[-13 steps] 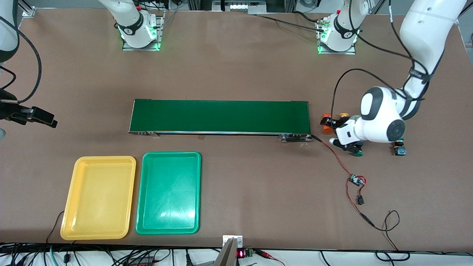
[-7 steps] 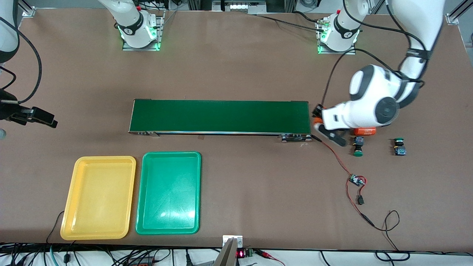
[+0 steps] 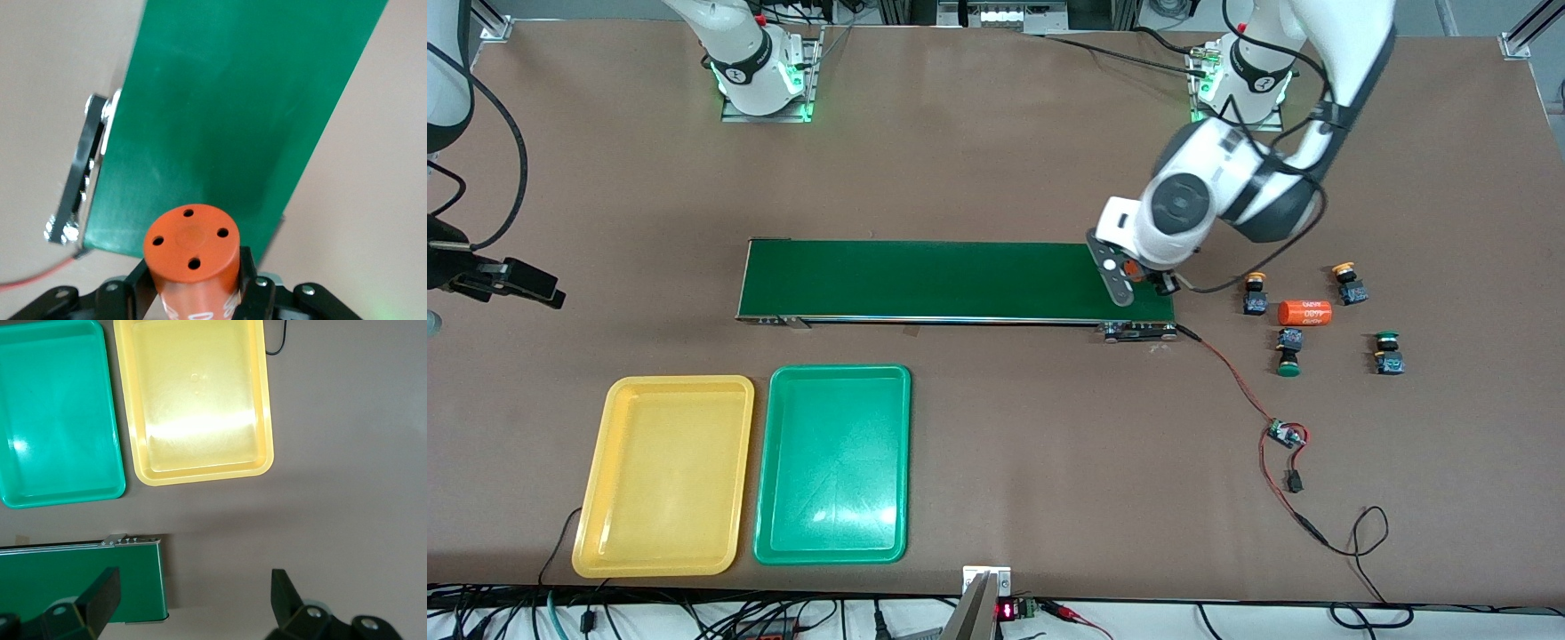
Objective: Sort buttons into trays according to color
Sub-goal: 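Carry the cylinder onto the green belt and open the left gripper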
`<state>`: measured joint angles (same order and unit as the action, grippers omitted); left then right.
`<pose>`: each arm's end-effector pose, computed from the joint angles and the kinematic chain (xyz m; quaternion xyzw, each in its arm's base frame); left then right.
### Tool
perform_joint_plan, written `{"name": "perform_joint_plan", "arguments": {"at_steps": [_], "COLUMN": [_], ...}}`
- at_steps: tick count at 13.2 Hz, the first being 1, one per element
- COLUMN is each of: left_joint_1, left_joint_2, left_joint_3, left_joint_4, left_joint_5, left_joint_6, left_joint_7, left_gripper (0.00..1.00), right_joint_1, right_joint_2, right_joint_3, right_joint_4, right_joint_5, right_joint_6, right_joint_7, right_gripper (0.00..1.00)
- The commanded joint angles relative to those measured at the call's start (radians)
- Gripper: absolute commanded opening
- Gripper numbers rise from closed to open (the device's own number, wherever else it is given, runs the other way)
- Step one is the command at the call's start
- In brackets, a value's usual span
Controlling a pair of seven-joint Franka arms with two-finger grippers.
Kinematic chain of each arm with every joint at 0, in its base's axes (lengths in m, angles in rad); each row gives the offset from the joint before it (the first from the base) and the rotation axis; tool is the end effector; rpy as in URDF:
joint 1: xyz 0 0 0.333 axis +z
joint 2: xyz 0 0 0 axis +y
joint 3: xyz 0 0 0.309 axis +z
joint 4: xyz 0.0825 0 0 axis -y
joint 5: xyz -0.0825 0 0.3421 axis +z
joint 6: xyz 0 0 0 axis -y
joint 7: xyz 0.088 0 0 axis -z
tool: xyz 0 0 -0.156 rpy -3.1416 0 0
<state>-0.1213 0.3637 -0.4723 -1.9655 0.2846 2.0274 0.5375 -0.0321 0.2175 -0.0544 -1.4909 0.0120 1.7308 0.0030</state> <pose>0.4608 -0.2732 0.2609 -0.7941 0.5939 0.1233 0.0397 0.5870 -0.0465 0.4979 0.9989 -0.0449 0.0114 0.0004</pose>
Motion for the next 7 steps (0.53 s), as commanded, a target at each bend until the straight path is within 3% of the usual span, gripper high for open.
{"name": "perform_joint_plan", "arguments": {"at_steps": [1, 4, 6, 7], "left_joint_1": [-0.052, -0.089, -0.104, -0.118], "left_joint_2": [0.04, 0.058, 0.08, 0.081], "left_joint_3": [-0.002, -0.003, -0.003, -0.003], "left_joint_4": [-0.001, -0.003, -0.007, -0.009], "left_joint_5": [0.142, 0.154, 0.223, 0.226], "left_joint_6": [0.037, 0.039, 0.039, 0.034], "left_joint_7": [0.076, 0.111, 0.107, 0.102], "left_gripper": [0.0, 0.0, 0.0, 0.09], "right_joint_1": [-0.008, -0.008, -0.008, -0.008], "right_joint_2": [0.005, 0.005, 0.005, 0.005], "right_joint_3": [0.004, 0.004, 0.002, 0.004], "right_joint_4": [0.011, 0.011, 0.011, 0.011], "right_joint_5": [0.013, 0.013, 0.013, 0.013], "right_joint_6": [0.004, 0.004, 0.004, 0.004], "right_joint_7": [-0.017, -0.018, -0.018, -0.017], "right_gripper": [1.0, 1.0, 1.0, 1.0]}}
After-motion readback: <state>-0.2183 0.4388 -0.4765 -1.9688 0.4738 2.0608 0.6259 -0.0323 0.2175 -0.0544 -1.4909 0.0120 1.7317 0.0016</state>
